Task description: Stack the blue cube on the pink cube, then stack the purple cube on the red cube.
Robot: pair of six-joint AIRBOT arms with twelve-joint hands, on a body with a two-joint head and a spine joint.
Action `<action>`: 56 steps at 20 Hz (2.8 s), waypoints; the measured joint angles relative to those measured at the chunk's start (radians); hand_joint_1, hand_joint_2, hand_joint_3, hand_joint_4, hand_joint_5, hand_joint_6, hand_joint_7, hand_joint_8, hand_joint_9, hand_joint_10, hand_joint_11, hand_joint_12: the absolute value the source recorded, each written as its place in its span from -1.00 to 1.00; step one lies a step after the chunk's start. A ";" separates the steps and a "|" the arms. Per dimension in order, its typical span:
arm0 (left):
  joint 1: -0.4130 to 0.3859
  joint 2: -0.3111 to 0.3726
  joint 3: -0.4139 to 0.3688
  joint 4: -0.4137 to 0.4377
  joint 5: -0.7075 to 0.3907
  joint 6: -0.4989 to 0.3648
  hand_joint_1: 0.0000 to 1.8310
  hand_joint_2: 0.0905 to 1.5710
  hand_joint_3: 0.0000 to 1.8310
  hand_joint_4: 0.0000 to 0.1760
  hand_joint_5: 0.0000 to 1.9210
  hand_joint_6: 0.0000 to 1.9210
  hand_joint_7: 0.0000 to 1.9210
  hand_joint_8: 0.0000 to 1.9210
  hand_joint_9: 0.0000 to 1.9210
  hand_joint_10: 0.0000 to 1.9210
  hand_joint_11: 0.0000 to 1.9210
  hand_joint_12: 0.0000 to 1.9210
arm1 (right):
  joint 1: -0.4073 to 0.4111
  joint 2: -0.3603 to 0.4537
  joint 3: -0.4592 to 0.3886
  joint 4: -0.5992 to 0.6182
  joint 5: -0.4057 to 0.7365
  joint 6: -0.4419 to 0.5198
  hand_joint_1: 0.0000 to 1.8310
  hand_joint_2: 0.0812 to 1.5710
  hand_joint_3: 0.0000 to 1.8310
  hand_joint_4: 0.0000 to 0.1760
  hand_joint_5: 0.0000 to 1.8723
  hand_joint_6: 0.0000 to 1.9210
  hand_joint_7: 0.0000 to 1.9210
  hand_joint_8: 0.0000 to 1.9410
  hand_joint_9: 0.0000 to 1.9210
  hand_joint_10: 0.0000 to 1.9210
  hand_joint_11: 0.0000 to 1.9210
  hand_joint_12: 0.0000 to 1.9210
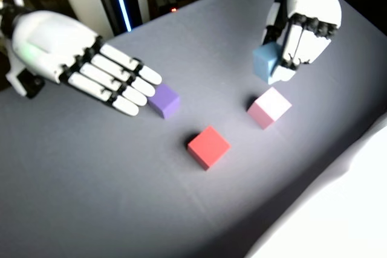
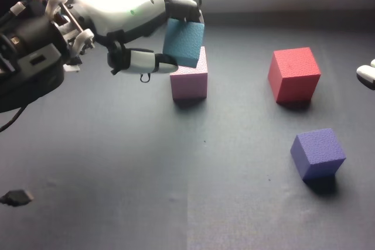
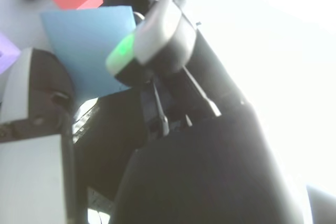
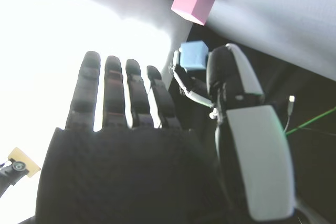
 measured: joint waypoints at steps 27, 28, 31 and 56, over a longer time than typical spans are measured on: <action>0.015 -0.162 0.173 -0.119 0.163 0.017 -0.31 0.40 -1.00 -0.01 -0.93 -0.71 -0.84 -1.00 -0.95 -0.78 -1.00 0.08 | -0.002 -0.021 0.008 0.006 -0.011 0.000 -0.20 0.60 -1.00 -1.00 -0.95 -1.00 -0.96 -1.00 -0.98 -0.89 -1.00 -0.05; 0.017 -0.162 0.173 -0.119 0.164 0.017 -0.35 0.38 -1.00 0.23 -0.96 -0.86 -0.94 -1.00 -0.97 -0.91 -1.00 -0.09 | -0.005 -0.021 0.008 0.008 -0.009 0.000 -0.22 0.61 -1.00 -1.00 -0.96 -1.00 -0.97 -1.00 -1.00 -0.89 -1.00 -0.05; 0.022 -0.149 0.163 -0.120 0.162 0.017 -0.41 0.29 -1.00 0.99 -1.00 -1.00 -1.00 -1.00 -1.00 -1.00 -1.00 -0.99 | -0.005 -0.021 0.008 0.011 -0.011 0.000 -0.19 0.60 -1.00 -1.00 -0.97 -1.00 -0.98 -1.00 -1.00 -0.84 -1.00 0.08; 0.389 0.278 -0.285 -0.261 -0.553 0.134 -0.46 0.68 -0.99 0.87 -1.00 -1.00 -1.00 -1.00 -1.00 -1.00 -1.00 -1.00 | 0.180 -0.206 0.195 -0.084 -0.345 0.146 -0.09 0.36 -1.00 -1.00 -1.00 -1.00 -1.00 -1.00 -1.00 -1.00 -1.00 -1.00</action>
